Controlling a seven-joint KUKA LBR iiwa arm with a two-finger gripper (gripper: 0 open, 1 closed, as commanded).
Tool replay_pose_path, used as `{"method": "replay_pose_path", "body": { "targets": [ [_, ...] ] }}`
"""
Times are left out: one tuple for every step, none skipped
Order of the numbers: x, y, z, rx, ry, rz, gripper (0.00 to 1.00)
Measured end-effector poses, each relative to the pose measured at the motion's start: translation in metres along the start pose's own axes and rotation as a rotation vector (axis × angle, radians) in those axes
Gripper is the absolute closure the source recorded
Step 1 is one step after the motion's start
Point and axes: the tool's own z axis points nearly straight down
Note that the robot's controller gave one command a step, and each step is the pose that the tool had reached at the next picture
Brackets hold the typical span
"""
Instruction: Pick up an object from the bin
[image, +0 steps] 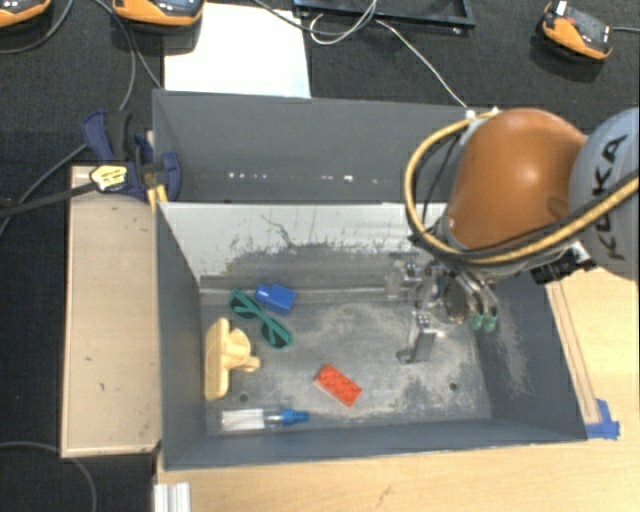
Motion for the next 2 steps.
{"method": "replay_pose_path", "body": {
  "targets": [
    [-0.001, 0.000, -0.005, -0.001, -0.009, 0.002, 0.00],
    [0.006, 0.032, 0.095, -0.002, -0.009, -0.002, 0.00]
  ]
}}
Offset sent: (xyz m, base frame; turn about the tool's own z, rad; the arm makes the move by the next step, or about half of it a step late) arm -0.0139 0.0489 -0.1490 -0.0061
